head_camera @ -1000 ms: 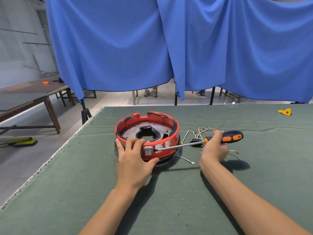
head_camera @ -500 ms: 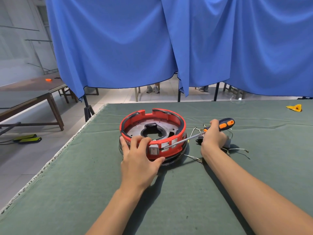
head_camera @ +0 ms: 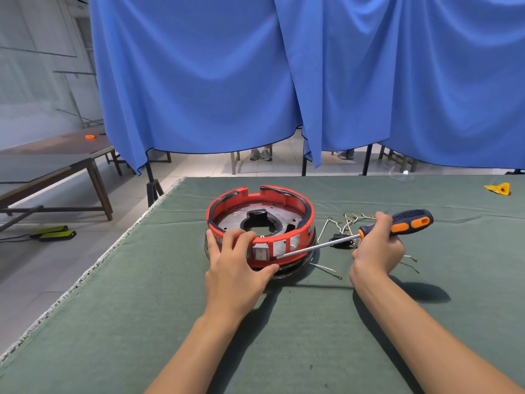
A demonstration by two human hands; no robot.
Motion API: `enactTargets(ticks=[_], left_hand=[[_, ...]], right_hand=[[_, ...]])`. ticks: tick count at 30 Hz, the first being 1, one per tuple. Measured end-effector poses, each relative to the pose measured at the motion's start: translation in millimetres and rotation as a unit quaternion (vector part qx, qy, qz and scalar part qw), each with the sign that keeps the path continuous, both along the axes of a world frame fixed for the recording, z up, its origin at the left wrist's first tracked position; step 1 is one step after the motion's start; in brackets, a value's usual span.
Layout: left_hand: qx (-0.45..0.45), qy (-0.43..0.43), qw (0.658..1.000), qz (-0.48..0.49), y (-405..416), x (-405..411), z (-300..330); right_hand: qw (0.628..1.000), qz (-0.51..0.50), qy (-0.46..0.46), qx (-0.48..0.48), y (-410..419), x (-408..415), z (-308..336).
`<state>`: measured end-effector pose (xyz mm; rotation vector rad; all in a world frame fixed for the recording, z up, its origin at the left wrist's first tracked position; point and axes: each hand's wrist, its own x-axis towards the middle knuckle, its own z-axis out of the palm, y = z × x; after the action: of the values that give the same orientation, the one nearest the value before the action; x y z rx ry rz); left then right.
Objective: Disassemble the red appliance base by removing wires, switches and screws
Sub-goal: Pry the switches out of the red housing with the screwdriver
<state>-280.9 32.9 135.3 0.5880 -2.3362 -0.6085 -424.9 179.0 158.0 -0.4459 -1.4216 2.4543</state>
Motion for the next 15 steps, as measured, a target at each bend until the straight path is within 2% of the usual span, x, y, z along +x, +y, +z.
enactTargets(ticks=[15], left_hand=[[-0.002, -0.001, 1.000, 0.000, 0.1, 0.1, -1.2]], right_hand=[[0.999, -0.013, 0.030, -0.010, 3.1, 6.1, 7.2]])
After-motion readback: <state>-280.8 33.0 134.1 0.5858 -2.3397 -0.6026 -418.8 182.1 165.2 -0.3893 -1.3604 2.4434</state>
